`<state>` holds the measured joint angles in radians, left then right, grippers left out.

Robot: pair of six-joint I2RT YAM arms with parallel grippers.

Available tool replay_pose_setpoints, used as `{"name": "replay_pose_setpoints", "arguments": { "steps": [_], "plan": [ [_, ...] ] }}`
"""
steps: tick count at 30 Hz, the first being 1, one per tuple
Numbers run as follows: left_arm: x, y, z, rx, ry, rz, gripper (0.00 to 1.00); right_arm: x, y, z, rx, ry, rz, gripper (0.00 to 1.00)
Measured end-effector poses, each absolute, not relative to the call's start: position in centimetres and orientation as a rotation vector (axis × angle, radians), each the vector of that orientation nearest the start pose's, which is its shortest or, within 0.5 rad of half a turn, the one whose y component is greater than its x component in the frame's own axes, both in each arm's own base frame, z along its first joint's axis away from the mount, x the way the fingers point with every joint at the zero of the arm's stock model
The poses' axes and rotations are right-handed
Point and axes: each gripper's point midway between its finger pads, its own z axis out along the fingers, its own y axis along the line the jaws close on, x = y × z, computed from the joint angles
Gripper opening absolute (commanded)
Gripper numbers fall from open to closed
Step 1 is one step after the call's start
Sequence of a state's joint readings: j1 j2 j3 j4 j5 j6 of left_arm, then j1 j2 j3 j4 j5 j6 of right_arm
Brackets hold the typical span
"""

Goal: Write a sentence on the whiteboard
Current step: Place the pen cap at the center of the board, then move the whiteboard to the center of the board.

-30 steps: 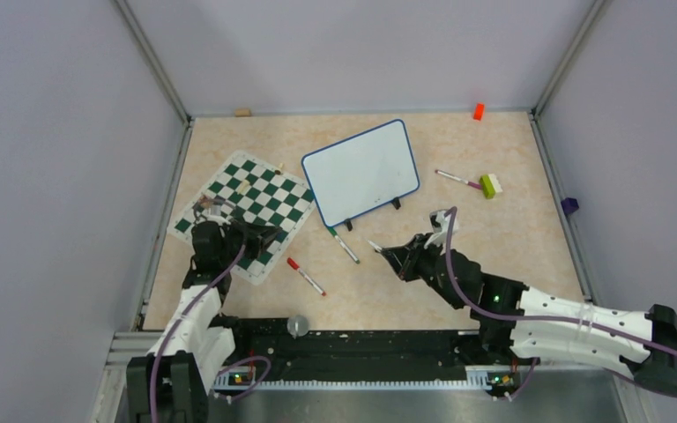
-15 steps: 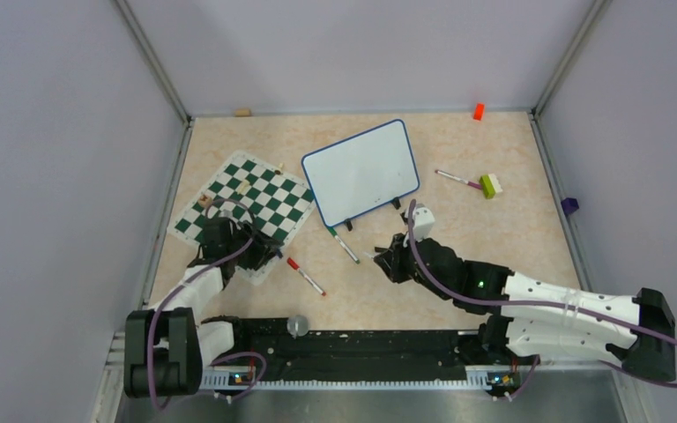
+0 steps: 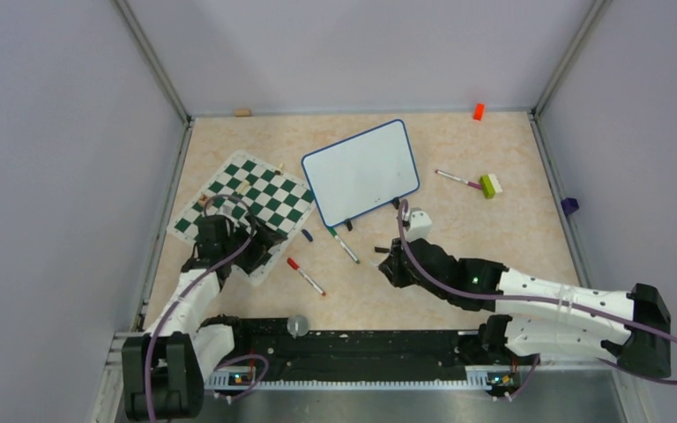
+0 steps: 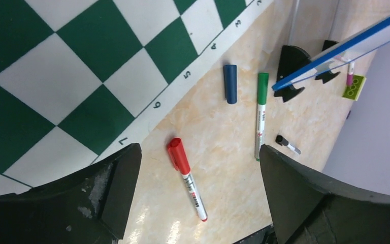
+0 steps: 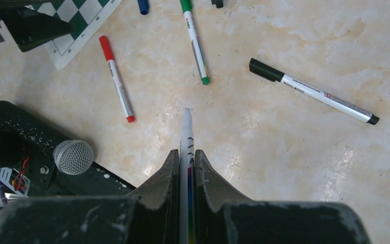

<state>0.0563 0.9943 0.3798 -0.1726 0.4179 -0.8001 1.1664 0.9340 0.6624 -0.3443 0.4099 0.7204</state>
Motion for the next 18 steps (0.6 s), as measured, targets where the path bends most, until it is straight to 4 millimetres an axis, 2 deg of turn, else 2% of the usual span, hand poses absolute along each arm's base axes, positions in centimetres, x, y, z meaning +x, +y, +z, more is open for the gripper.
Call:
{"name": "replay_pose_setpoints", "arguments": {
  "steps": [4,9,18],
  "plan": [
    [24.9,-9.1,7.9,-0.724,2.298,-0.886,0.99,16.0,25.7,14.5,-0.239,2.264,0.573,0.00],
    [24.3,-9.7,9.5,-0.638,2.277,-0.930,0.99,16.5,25.3,14.9,-0.098,2.375,0.429,0.00],
    [23.6,-11.1,11.0,-0.564,2.257,-1.011,0.99,16.3,24.3,14.8,-0.148,2.456,0.258,0.00]
  ]
}}
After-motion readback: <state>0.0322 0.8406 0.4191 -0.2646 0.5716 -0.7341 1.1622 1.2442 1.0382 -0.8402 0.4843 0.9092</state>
